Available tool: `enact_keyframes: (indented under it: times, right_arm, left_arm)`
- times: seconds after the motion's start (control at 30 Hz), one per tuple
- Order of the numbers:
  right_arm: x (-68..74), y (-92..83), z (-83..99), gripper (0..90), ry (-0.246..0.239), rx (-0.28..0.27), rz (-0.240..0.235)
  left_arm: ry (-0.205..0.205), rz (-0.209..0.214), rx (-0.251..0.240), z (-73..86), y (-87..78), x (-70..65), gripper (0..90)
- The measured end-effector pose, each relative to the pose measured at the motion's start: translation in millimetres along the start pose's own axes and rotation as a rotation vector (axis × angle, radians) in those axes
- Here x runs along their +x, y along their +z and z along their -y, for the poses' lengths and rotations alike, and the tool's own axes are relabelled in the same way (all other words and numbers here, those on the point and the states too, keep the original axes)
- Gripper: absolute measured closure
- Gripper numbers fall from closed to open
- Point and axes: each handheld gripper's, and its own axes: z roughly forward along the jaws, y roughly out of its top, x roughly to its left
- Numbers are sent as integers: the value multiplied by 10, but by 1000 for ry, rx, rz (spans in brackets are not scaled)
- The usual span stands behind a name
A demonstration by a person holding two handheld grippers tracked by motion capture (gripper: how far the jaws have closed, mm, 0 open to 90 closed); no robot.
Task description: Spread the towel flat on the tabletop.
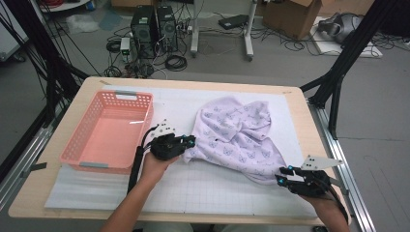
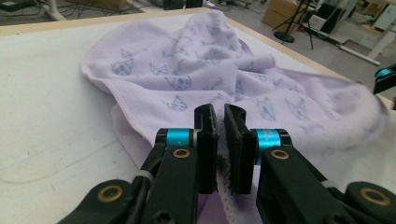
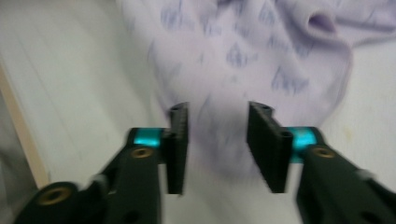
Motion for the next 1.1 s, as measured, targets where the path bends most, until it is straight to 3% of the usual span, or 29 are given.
enact_keyframes:
  times: [0.07, 0.13, 0.23, 0.27, 0.33, 0.4, 0.43, 0.57, 0.67, 0.73, 0.83, 0.93, 0.97, 1.03, 1.1]
  right_arm:
    - [50, 76, -91, 496, -6, -25, -15]
    - [132, 211, -184, 447, -27, -14, -18]
    - [259, 460, -303, 440, -36, -5, -53]
    - [294, 552, -341, 455, -50, 11, -65]
    - [317, 723, -416, 637, -86, 67, -44]
    - [243, 842, -496, 815, -82, 94, -19]
    - [166, 887, -548, 837, -56, 79, -2]
    - [-128, 1004, -731, 841, 5, 63, 74]
    - [-319, 1096, -929, 839, -1, 49, 157]
    - [-392, 1149, -1035, 839, -20, 38, 203]
    - [-489, 1243, -1182, 847, -16, 11, 255]
    - [-544, 1349, -1265, 851, -24, 10, 323]
    - [-560, 1390, -1278, 851, -25, 14, 354]
    - [-586, 1446, -1270, 832, 3, 25, 373]
    - [-604, 1488, -1236, 698, 29, 53, 366]
  left_arm:
    - [0, -9, 10, -6, 53, 19, 834]
    - [4, -22, 25, -17, 109, 38, 834]
    - [-18, -39, 7, -33, 144, 76, 834]
    - [-22, -49, 10, -49, 160, 102, 834]
    - [-28, -64, 6, -69, 178, 137, 834]
    - [-46, -80, -6, -91, 198, 178, 835]
    - [-52, -86, -9, -100, 203, 196, 835]
    - [-85, -122, -35, -175, 256, 324, 837]
    - [-54, -168, -11, -207, 377, 381, 837]
    - [-60, -193, -38, -198, 424, 414, 837]
    - [-61, -223, -26, -194, 500, 490, 837]
    - [-86, -215, -41, -174, 542, 503, 833]
    - [-93, -213, -35, -170, 549, 498, 805]
    - [-121, -205, -23, -166, 546, 500, 623]
    - [-122, -183, -9, -168, 493, 504, 508]
